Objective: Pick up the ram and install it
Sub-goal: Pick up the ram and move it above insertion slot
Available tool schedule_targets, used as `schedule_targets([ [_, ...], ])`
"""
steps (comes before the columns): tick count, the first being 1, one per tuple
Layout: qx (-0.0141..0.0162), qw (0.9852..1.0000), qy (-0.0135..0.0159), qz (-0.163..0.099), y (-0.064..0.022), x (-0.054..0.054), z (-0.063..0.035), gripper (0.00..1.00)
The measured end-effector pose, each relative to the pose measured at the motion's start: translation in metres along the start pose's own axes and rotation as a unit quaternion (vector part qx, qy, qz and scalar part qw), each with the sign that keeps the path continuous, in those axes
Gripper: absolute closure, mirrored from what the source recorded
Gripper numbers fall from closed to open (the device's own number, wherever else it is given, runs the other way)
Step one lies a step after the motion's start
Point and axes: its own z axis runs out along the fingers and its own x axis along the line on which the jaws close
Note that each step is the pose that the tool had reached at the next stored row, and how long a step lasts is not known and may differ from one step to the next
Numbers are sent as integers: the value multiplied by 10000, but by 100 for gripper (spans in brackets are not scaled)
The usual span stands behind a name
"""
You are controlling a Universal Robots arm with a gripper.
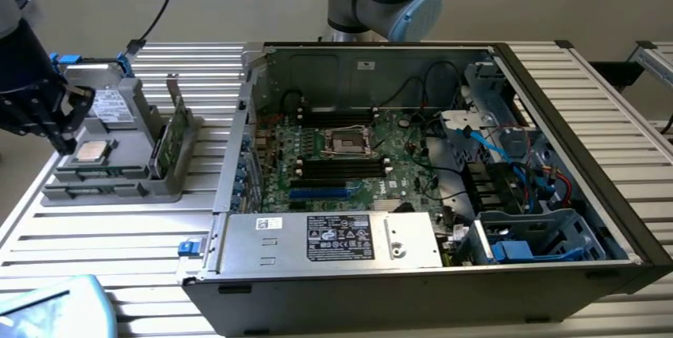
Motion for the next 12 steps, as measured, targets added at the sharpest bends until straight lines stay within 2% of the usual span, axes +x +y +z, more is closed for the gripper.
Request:
schedule_targets([
  [4, -112, 9992, -10, -374, -1, -1, 11, 90],
  [8, -220, 9970, -20, -744, -2, -2, 24, 90],
  [12, -276, 9934, -14, -1111, -2, -2, 38, 90],
])
